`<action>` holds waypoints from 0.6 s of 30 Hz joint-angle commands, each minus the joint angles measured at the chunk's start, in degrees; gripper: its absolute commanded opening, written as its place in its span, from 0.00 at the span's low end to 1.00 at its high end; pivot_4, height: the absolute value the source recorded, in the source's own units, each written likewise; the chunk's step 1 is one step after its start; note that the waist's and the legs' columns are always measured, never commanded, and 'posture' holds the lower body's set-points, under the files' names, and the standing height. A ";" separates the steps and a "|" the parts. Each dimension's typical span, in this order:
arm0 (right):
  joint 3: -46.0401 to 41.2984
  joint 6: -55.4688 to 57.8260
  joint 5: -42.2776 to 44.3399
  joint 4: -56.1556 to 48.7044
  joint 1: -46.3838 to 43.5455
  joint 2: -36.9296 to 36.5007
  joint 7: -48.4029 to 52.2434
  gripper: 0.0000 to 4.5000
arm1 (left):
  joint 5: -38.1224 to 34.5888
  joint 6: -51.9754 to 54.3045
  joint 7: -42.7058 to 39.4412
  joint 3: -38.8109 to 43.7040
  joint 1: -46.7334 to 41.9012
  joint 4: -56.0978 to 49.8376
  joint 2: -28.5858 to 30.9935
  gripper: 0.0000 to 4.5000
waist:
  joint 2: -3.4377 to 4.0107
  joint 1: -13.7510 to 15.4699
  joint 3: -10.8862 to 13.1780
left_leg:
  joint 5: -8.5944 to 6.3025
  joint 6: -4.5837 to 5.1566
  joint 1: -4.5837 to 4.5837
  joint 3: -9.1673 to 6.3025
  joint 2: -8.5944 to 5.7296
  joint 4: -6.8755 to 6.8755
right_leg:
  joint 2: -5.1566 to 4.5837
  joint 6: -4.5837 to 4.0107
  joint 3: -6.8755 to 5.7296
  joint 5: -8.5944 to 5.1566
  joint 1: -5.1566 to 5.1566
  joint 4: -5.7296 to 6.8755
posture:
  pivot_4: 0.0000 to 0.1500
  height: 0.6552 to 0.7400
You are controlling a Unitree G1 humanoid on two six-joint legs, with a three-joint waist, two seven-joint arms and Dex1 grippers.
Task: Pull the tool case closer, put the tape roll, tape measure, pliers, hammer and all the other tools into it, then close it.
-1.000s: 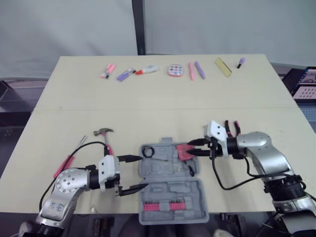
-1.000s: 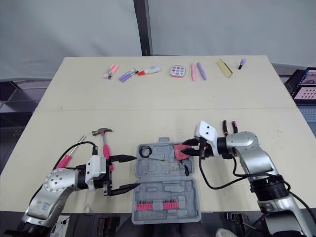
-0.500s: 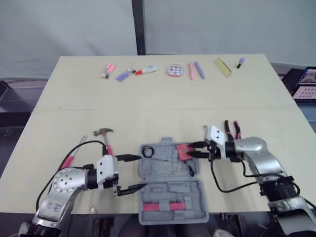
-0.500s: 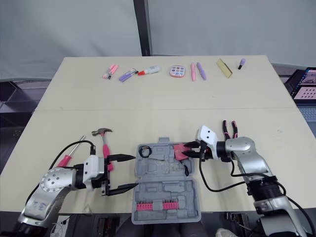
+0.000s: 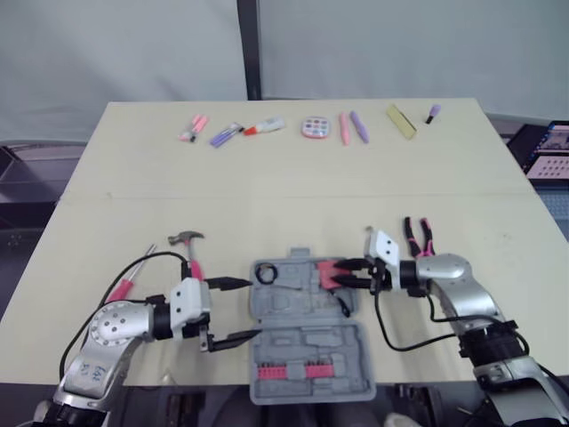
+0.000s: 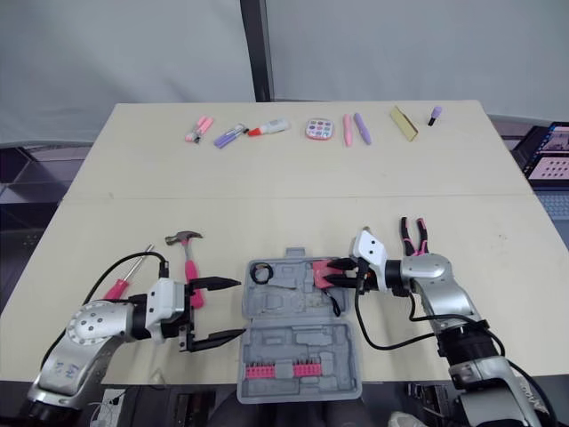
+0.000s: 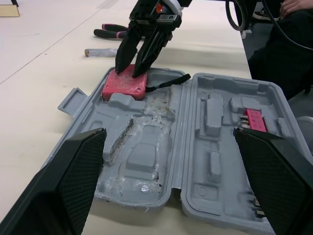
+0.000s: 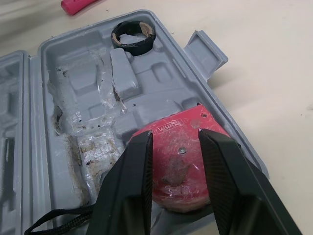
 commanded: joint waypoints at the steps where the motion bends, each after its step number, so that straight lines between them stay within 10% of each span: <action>1: 0.93 0.23 -0.51 0.92 1.25 0.16 -0.09 0.35 | -1.32 0.01 -0.04 0.79 0.11 -1.81 0.09 1.00 | 0.00 0.00 0.00 | 0.00 0.00 0.00 0.00 0.00 0.00 | 0.00 0.00 0.00 0.00 0.00 0.01 | 1.00 0.69; 18: 2.48 -3.77 -3.97 6.10 2.90 -0.04 -2.03 0.35 | -1.76 0.67 1.03 0.89 0.42 -2.02 -0.56 1.00 | -0.18 0.02 -0.13 | 0.00 0.00 0.10 -0.06 -0.01 0.00 | -0.01 0.00 0.01 0.00 0.05 -0.02 | 1.00 0.69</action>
